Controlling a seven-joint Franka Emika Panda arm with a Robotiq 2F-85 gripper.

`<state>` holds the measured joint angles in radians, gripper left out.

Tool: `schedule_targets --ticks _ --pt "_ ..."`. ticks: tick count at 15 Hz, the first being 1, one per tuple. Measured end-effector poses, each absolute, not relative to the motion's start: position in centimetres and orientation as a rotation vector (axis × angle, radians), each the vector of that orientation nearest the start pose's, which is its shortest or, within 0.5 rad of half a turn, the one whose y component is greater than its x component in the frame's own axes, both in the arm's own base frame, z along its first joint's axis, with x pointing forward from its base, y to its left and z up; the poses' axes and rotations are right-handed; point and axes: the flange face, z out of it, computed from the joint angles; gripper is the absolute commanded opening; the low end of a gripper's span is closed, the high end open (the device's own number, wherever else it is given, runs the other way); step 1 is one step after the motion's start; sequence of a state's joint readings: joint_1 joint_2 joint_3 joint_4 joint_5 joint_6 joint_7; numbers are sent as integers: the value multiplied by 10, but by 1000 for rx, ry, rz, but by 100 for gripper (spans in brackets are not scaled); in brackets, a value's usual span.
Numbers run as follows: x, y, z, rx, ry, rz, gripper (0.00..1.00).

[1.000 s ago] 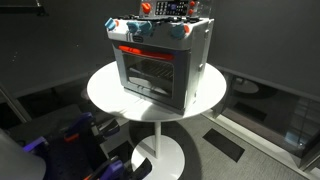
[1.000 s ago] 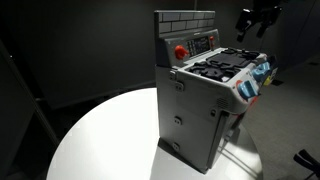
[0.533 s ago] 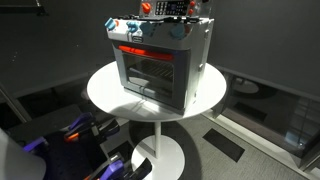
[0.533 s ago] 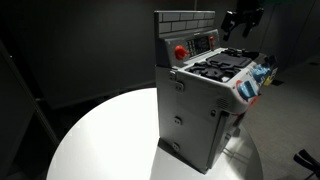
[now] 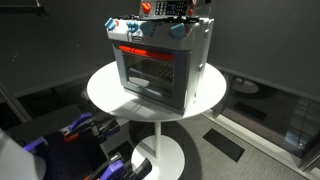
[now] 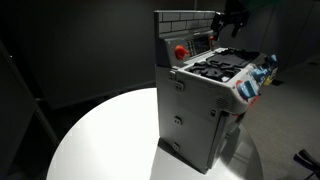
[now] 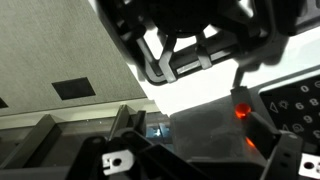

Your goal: Press the top right orange button on the stove

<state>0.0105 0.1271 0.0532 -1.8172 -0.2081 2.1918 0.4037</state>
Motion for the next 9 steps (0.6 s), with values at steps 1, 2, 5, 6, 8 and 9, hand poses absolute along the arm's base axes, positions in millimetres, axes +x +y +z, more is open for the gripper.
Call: schedule_targets --ticks 1,2,5,6,8,9 --pt "624 32 491 -3199 385 -459 100" --pt "626 33 490 -3199 383 -459 100" --pt "630 34 490 -3199 377 -461 100" --pt "630 34 489 -3199 374 -462 100" --pt "630 34 489 -3200 369 -460 100" --pt "630 34 489 -3202 363 -459 100"
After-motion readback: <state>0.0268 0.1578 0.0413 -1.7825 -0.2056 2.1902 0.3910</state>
